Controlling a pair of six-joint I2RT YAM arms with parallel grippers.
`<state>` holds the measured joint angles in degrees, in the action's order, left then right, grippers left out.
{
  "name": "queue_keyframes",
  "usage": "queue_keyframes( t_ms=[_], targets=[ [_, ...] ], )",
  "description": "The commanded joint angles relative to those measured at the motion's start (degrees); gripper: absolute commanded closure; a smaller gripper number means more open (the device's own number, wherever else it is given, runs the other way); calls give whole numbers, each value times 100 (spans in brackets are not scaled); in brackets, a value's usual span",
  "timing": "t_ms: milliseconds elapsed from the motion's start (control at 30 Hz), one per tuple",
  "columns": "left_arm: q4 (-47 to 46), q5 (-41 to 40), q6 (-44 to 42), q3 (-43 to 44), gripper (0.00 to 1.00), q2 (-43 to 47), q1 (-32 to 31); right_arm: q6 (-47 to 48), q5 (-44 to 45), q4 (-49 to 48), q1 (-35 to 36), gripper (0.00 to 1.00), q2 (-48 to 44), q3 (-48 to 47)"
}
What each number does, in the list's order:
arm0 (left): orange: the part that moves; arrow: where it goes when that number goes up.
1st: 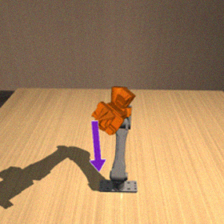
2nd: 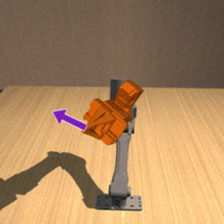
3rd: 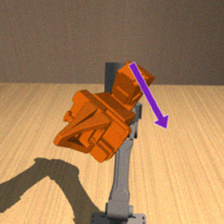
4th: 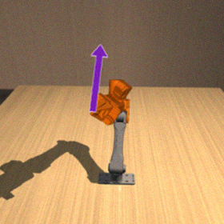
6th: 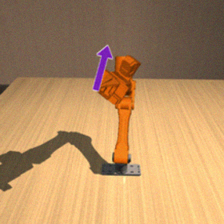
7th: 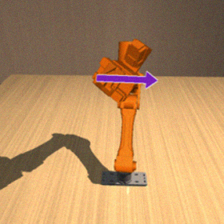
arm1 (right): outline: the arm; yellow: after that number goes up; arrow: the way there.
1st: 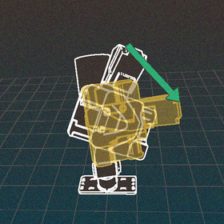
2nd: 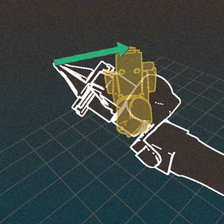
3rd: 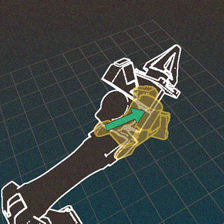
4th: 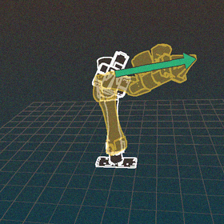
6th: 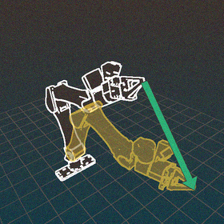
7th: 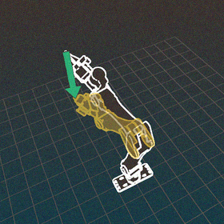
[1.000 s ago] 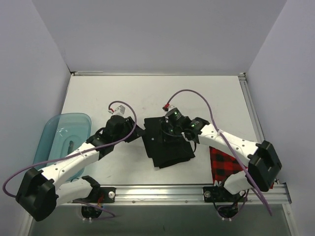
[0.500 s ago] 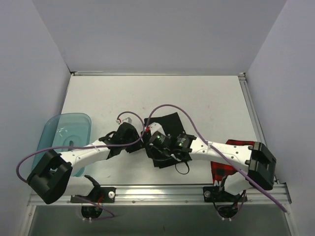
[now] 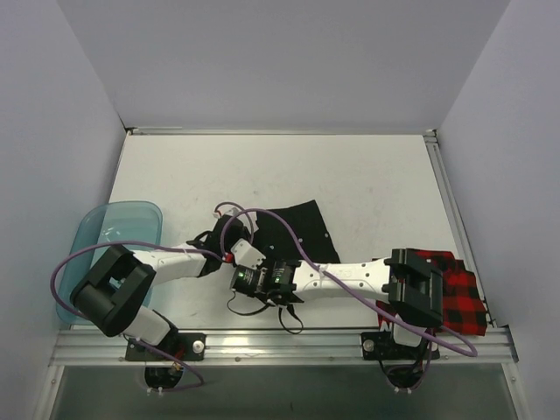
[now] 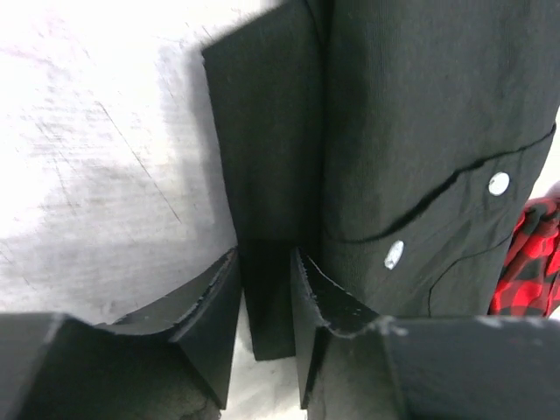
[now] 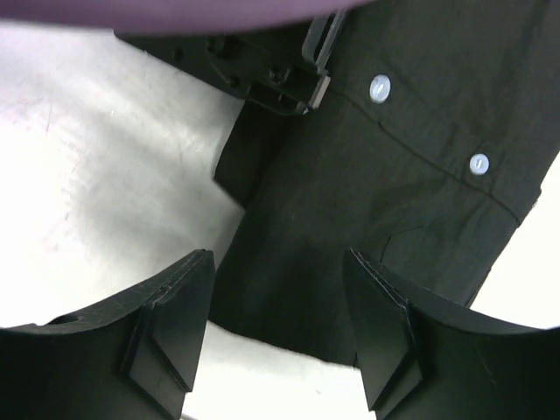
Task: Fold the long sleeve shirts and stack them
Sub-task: Fold the shirt
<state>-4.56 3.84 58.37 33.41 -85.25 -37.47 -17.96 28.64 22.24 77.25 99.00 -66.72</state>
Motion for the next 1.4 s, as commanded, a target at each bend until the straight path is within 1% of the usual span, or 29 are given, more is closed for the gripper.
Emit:
queue_keyframes(
  t_ms=[0, 67, 100, 200, 467, 633, 900, 1033, 1200, 1367],
  targets=[
    [-344, 91, 61, -53, 64, -167, 38, 214, 414, 114, 202, 40, 321, -280],
    [-362, 82, 69, -71, 67, -202, 65, 179, 414, 123, 229, 41, 453, -280],
    [-370, 91, 61, -89, 71, -228, 73, 152, 397, 149, 237, 42, 480, -272],
    [-406, 82, 34, -115, 77, -308, 135, 135, 405, 184, 264, 47, 594, -236],
    [-423, 126, -36, -19, 81, -615, 188, 249, 414, 342, 378, 56, 866, -368],
    [-397, 109, -62, -10, 82, -650, 240, 240, 370, 623, 413, 56, 1086, -518],
    [-353, 82, -124, 34, 82, -694, 284, 407, 151, 667, 563, 56, 1148, -561],
    [-335, 91, -141, 8, 82, -694, 302, 311, 378, 685, 738, 56, 920, -474],
    [-353, 56, -186, -36, 82, -677, 320, 108, 765, 676, 756, 54, 612, -254],
    [-353, 73, -221, -19, 82, -703, 328, 152, 783, 685, 739, 54, 629, -166]
  ],
)
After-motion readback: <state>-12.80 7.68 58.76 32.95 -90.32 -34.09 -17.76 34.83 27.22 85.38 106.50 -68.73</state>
